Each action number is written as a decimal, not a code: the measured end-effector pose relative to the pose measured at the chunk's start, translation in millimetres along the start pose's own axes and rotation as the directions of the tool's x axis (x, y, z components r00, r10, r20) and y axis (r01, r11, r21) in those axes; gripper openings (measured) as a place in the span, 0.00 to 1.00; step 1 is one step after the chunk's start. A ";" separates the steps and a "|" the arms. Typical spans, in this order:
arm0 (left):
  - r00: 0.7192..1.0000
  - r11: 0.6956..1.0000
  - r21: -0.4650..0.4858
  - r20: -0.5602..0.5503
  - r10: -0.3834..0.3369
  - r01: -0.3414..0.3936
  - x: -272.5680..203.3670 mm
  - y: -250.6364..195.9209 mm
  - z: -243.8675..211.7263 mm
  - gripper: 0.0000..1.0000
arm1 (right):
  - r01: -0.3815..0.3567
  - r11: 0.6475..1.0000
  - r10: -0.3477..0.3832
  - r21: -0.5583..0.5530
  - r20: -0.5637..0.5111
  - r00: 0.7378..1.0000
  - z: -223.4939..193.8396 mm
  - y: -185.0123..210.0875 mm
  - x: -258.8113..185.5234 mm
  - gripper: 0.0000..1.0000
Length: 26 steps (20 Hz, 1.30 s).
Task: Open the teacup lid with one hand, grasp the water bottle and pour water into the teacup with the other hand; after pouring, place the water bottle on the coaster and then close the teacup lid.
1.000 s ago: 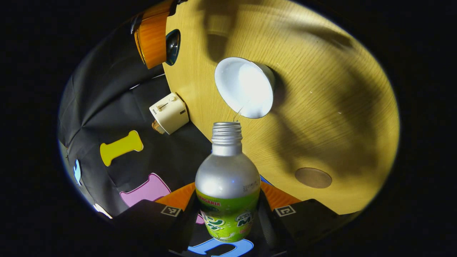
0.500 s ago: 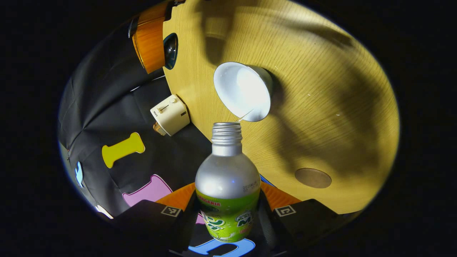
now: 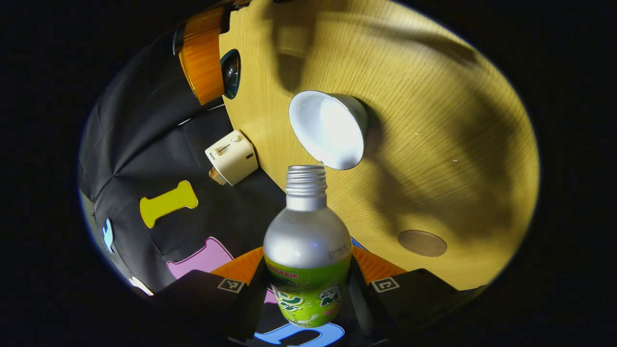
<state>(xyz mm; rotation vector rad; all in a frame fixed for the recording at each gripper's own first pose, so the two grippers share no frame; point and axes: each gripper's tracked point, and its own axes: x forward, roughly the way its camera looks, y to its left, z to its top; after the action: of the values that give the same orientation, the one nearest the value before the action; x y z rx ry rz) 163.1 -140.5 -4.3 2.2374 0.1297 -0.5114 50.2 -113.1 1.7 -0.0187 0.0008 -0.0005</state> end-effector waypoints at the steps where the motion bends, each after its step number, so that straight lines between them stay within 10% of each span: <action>1: 1.000 1.000 -0.005 0.000 0.001 -0.001 -0.5 0.0 -0.5 0.80 | 0.000 1.000 0.000 0.000 0.000 1.000 0.0 -0.2 0.2 0.27; 11: 1.000 0.995 -0.100 0.022 0.018 -0.016 -2.6 -11.3 -2.8 0.80 | 0.000 1.000 0.000 0.000 0.000 1.000 0.1 -0.1 0.4 0.27; 16: 0.997 0.930 -0.364 0.037 0.064 -0.046 -10.9 -19.8 -13.0 0.80 | 0.001 1.000 -0.001 0.000 -0.001 1.000 0.1 -0.5 0.8 0.27; 21: 0.991 0.708 -0.699 -0.002 0.136 -0.099 -26.1 -23.4 -38.2 0.80 | -0.019 1.000 0.019 0.003 -0.004 1.000 -0.3 3.8 -1.2 0.30; 26: 0.976 0.298 -0.950 -0.029 0.216 -0.094 -33.9 -26.3 -58.6 0.79 | -0.004 1.000 0.004 0.000 -0.001 1.000 0.6 0.1 -2.8 0.26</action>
<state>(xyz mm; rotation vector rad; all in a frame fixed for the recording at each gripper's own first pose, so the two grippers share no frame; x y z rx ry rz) 144.1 -76.8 25.0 0.9810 0.1111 -0.2929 47.4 -113.0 2.3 -0.0188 0.0014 0.0035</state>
